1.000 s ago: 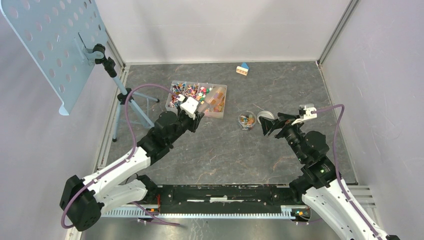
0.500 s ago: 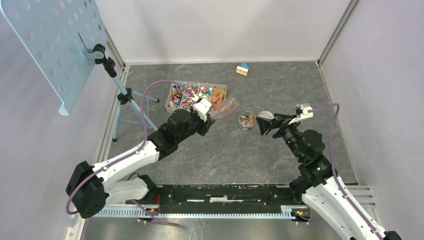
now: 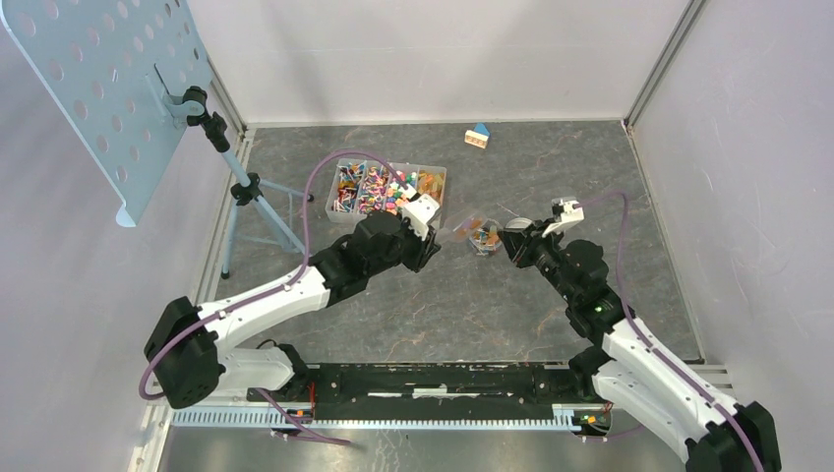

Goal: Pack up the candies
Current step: Place the fake candies in the packing bottle.

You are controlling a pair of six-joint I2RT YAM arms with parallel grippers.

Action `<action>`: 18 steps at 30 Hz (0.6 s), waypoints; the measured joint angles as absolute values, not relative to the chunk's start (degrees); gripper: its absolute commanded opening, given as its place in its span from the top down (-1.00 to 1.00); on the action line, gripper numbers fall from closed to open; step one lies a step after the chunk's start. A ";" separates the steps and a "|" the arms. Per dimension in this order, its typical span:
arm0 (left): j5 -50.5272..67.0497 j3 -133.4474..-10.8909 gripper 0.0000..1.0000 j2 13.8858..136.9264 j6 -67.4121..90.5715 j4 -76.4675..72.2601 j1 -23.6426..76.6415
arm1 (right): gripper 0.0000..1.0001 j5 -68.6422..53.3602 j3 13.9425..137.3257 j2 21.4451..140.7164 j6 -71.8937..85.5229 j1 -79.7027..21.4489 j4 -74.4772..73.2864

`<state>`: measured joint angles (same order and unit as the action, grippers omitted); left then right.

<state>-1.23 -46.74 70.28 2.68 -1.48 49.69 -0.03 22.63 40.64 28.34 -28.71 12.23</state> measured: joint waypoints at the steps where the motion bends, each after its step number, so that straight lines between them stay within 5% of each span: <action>1: -1.28 -47.22 0.95 70.59 2.90 -0.73 49.89 | 0.62 -0.47 22.63 41.82 28.45 -28.71 13.10; 18: -1.10 -52.80 0.95 75.20 3.95 5.52 50.61 | 0.55 -5.04 23.66 58.92 29.36 -28.71 22.70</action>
